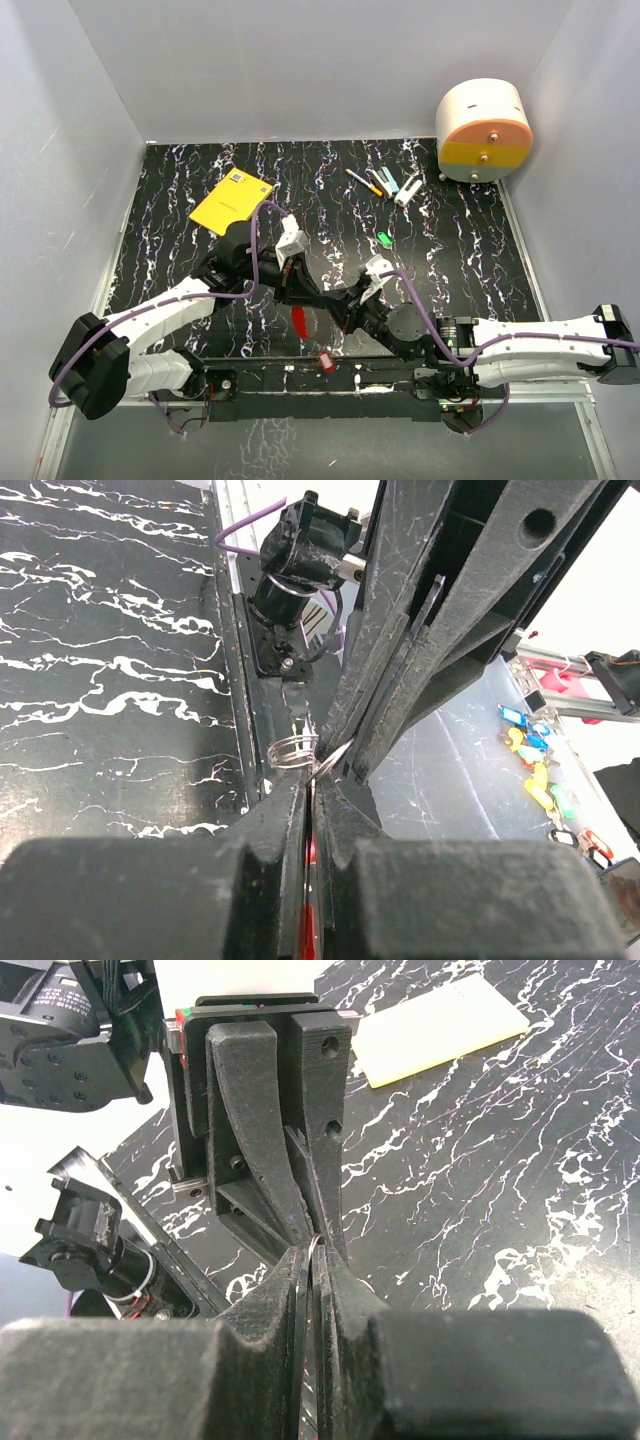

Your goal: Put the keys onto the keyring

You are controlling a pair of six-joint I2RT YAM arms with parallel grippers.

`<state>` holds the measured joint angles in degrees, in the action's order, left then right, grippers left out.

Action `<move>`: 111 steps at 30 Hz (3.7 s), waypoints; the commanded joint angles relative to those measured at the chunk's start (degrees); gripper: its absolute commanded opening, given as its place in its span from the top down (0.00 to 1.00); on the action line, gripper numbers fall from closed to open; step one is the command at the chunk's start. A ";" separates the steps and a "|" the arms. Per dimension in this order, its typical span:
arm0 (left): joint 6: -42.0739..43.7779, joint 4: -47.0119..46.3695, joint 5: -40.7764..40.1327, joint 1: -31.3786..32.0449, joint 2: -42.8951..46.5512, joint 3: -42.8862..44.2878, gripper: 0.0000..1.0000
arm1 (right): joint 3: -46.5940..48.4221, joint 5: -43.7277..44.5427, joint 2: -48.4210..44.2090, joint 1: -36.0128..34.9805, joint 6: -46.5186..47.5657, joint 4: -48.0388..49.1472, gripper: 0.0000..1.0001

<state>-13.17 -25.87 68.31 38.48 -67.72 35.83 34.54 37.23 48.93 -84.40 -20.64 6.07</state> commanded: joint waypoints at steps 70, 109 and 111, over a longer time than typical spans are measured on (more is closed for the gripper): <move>59.60 66.45 -14.98 -2.53 -0.21 24.03 1.00 | 24.69 22.23 17.75 1.53 -59.36 -72.84 0.40; 57.83 65.72 -20.32 -4.53 0.05 26.35 1.00 | 35.64 -13.66 56.43 56.59 1.11 -36.85 0.53; 57.69 65.52 -20.16 -4.58 0.02 26.06 1.00 | 35.89 -13.19 56.82 56.68 1.51 -36.11 0.54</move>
<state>44.82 40.29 46.59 34.24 -69.54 62.02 67.77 20.32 105.27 -28.12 -20.62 -32.88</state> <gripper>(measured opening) 0.013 0.469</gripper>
